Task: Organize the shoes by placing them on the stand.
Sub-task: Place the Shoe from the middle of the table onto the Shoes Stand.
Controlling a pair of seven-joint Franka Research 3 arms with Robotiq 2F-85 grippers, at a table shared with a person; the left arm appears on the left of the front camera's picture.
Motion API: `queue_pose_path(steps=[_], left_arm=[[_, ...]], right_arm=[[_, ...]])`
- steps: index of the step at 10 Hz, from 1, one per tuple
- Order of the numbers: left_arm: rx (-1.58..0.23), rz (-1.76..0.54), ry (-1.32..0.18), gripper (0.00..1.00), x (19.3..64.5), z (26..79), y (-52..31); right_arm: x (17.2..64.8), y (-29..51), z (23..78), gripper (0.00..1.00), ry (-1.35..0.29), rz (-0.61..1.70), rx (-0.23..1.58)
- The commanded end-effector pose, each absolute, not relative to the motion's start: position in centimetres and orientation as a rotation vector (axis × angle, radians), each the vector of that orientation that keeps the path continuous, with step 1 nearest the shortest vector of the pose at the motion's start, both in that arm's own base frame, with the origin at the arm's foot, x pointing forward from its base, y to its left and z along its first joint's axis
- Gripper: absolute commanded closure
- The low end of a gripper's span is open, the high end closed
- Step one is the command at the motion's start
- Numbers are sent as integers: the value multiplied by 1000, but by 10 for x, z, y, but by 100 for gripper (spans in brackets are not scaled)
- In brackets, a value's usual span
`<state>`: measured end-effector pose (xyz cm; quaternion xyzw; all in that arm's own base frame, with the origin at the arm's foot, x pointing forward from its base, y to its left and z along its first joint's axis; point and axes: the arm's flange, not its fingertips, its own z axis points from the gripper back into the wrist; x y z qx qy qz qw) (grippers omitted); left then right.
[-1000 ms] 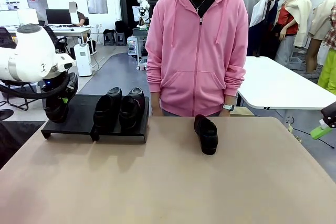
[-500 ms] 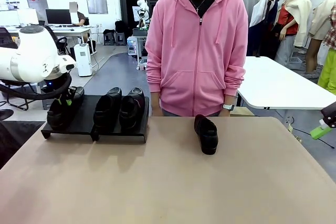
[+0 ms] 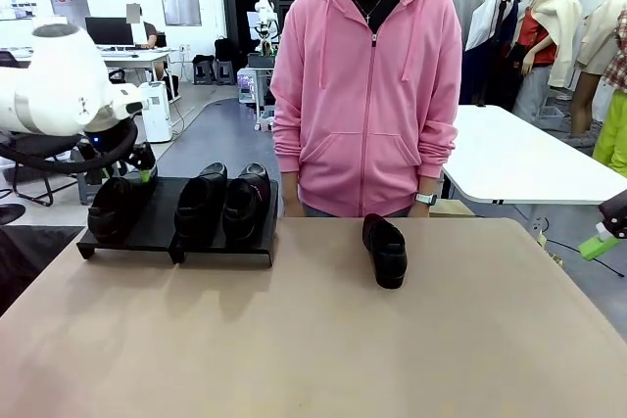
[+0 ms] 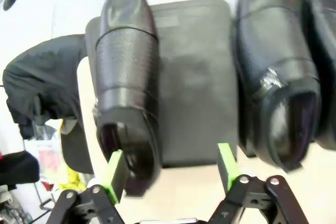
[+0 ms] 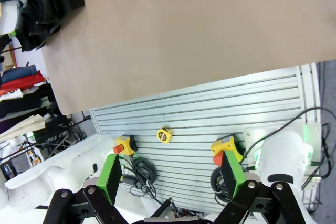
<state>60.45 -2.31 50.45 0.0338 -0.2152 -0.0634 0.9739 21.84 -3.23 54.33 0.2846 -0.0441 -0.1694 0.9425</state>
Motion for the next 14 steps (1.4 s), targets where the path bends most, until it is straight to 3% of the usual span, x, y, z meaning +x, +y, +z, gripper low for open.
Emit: queue_pose_path(steps=[1, 4, 5, 7, 10, 14], left_arm=[[-4, -241, -383, 0, 546, 544, -31], [-269, -341, -298, 0, 435, 592, -38], [-403, -371, -327, 0, 400, 595, -37], [-647, -214, -321, 0, 348, 567, -26], [-838, -41, -192, 0, 327, 504, -14], [-792, -104, -206, 0, 323, 511, -14]], right_arm=[[219, -29, 548, 0, -88, -354, 614], [219, -29, 548, 0, -88, -354, 614], [219, -29, 548, 0, -88, -354, 614], [219, -29, 548, 0, -88, -354, 614], [219, -29, 548, 0, -88, -354, 614], [219, -29, 548, 0, -88, -354, 614]])
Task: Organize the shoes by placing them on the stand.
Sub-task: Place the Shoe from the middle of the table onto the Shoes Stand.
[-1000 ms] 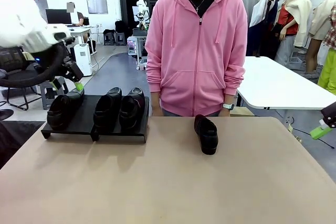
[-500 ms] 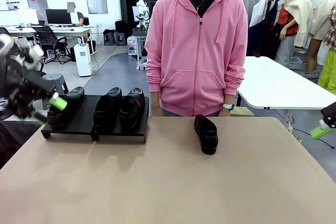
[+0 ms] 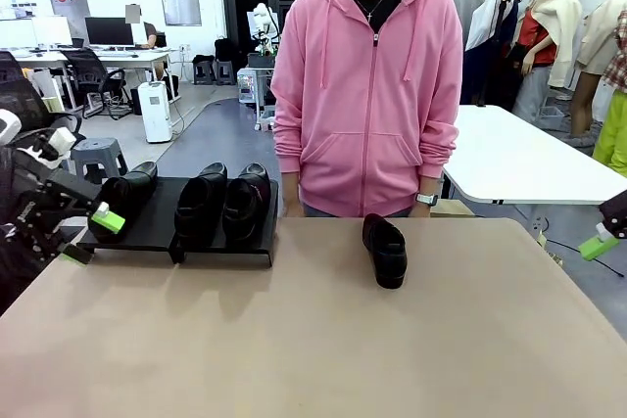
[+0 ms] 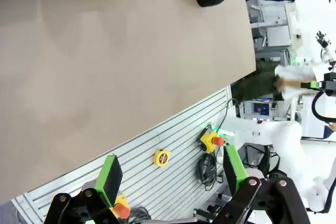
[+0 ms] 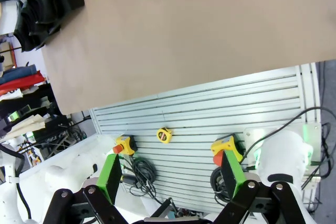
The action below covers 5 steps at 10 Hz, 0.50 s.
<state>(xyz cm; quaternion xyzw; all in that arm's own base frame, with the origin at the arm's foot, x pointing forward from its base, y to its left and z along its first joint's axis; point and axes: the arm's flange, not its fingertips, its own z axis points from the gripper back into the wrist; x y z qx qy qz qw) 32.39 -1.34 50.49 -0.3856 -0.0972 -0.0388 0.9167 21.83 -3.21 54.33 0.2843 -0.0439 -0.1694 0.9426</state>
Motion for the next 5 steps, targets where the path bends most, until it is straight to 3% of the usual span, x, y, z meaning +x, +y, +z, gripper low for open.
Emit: queue_pose_path(steps=[1, 5], left_arm=[[-792, -104, -206, 0, 323, 511, -14], [-792, -104, -206, 0, 323, 511, -14]], right_arm=[[219, -29, 548, 0, -88, -354, 614], [219, -29, 548, 0, -88, -354, 614]])
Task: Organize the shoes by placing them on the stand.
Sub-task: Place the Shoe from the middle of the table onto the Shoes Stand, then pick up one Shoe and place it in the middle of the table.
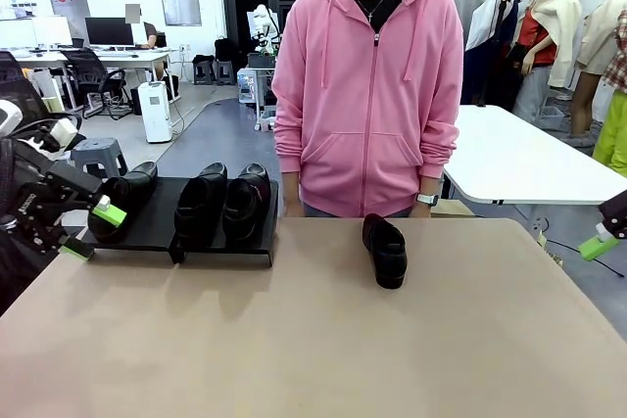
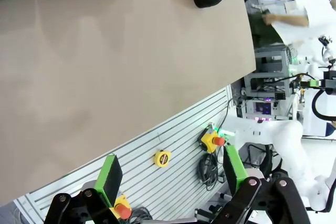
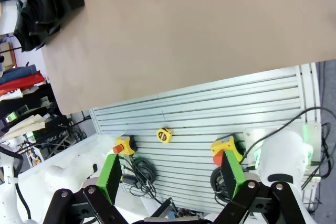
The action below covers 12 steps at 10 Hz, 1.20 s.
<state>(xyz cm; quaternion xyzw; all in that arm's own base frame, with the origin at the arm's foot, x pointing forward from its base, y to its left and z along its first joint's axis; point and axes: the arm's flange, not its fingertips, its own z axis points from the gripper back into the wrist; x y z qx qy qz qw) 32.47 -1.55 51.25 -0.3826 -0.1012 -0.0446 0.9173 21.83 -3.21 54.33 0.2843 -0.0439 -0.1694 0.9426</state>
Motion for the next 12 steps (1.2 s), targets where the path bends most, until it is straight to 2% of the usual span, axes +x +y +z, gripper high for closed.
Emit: queue_pose_path(steps=[1, 7, 9, 10, 11, 12], left_arm=[[-792, -104, -206, 0, 323, 511, -14], [-792, -104, -206, 0, 323, 511, -14], [-792, -104, -206, 0, 323, 511, -14], [-792, -104, -206, 0, 323, 511, -14], [-792, -104, -206, 0, 323, 511, -14], [-792, -104, -206, 0, 323, 511, -14]], right_arm=[[219, -29, 548, 0, -88, -354, 614], [219, -29, 548, 0, -88, -354, 614], [231, -17, 553, 0, -111, -353, 496], [286, 9, 569, 0, -79, -213, 382], [368, 50, 575, 0, -39, -103, 298], [427, 92, 567, 0, -4, -62, 229]])
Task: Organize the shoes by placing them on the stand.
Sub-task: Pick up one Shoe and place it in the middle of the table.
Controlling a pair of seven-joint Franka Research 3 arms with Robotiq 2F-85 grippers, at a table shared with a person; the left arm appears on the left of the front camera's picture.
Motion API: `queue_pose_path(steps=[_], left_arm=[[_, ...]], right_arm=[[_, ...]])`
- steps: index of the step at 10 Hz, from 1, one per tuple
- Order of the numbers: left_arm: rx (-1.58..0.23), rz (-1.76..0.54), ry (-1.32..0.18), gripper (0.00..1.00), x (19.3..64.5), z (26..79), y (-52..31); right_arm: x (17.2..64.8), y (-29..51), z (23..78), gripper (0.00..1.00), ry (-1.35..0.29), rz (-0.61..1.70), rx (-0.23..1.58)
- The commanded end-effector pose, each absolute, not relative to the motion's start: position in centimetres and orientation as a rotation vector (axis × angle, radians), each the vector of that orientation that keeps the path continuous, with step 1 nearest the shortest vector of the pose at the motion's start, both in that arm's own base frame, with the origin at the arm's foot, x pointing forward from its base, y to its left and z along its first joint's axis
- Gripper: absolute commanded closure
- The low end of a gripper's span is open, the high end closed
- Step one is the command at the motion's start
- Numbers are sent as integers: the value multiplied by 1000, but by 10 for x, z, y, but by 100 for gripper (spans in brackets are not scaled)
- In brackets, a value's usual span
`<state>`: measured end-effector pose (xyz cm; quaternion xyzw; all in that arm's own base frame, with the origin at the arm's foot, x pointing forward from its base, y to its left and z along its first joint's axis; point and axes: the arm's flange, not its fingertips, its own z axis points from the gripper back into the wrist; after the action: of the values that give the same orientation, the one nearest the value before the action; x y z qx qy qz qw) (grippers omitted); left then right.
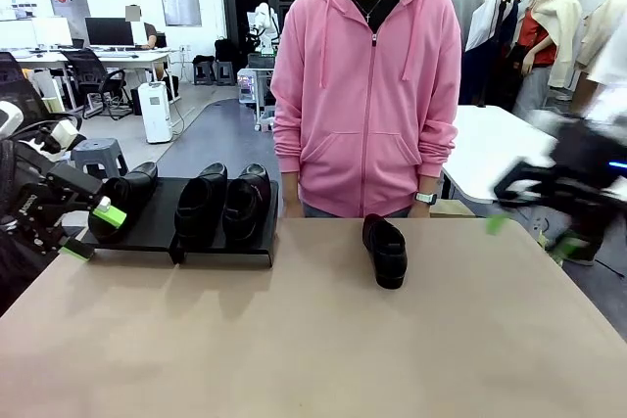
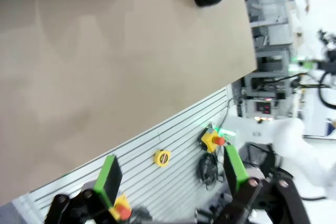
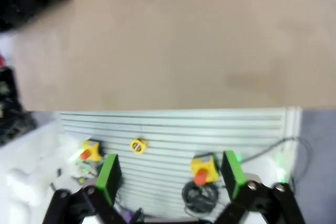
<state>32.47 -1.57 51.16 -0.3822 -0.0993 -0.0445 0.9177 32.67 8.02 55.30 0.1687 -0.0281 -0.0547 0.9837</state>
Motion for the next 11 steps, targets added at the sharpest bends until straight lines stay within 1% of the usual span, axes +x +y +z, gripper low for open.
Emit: queue_pose_path(steps=[1, 2, 3, 4, 5, 6, 8, 9, 10, 11], left_arm=[[-792, -104, -206, 0, 323, 511, -14], [-792, -104, -206, 0, 323, 511, -14], [-792, -104, -206, 0, 323, 511, -14], [-792, -104, -206, 0, 323, 511, -14], [-792, -104, -206, 0, 323, 511, -14], [-792, -104, -206, 0, 323, 511, -14], [-792, -104, -206, 0, 323, 511, -14], [-792, -104, -206, 0, 323, 511, -14], [-792, -104, -206, 0, 323, 511, -14], [-792, -104, -206, 0, 323, 511, -14]], right_arm=[[467, 131, 551, 0, -7, -41, 122], [495, 173, 532, 0, -39, -7, 21], [507, 203, 516, 0, -68, 20, -18], [507, 213, 507, 0, -105, 47, 13], [497, 207, 514, 0, -129, 55, -11], [496, 212, 496, 0, -85, 67, 45], [496, 212, 496, 0, -85, 67, 45], [509, 217, 492, 0, -95, 75, 19], [541, 229, 479, 0, -107, 74, -30], [571, 240, 459, 0, -122, 56, 6]])
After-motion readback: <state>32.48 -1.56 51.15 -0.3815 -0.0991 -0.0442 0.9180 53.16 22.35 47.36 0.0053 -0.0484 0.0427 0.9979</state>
